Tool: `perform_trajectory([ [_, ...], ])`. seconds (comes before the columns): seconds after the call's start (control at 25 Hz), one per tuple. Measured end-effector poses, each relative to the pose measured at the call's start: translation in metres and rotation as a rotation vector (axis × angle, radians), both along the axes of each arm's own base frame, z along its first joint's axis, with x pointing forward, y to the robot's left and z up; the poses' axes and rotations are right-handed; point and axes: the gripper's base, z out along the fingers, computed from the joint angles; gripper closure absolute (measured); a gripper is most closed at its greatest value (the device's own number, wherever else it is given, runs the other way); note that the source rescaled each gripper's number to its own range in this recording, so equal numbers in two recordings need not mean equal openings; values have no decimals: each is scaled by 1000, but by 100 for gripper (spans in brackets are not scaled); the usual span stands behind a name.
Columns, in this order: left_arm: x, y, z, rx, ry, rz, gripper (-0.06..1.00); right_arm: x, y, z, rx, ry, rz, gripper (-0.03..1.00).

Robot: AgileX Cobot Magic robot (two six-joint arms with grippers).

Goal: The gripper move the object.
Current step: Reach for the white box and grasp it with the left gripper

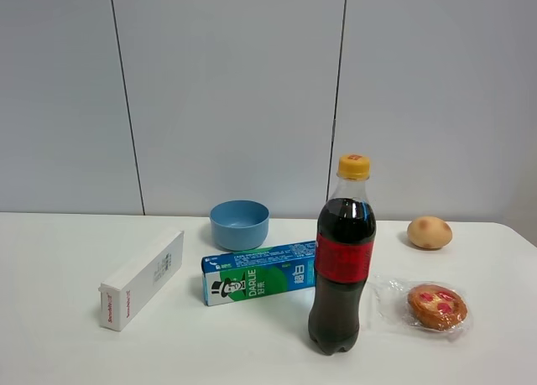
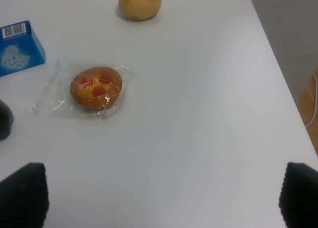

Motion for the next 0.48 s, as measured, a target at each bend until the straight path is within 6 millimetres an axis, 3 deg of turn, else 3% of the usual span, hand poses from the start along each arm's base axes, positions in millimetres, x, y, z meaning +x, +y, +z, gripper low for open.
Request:
perform_trajectory([
  [0.48,0,0,0,0,0,0,-6,0,0,0,0,0,0,-3],
])
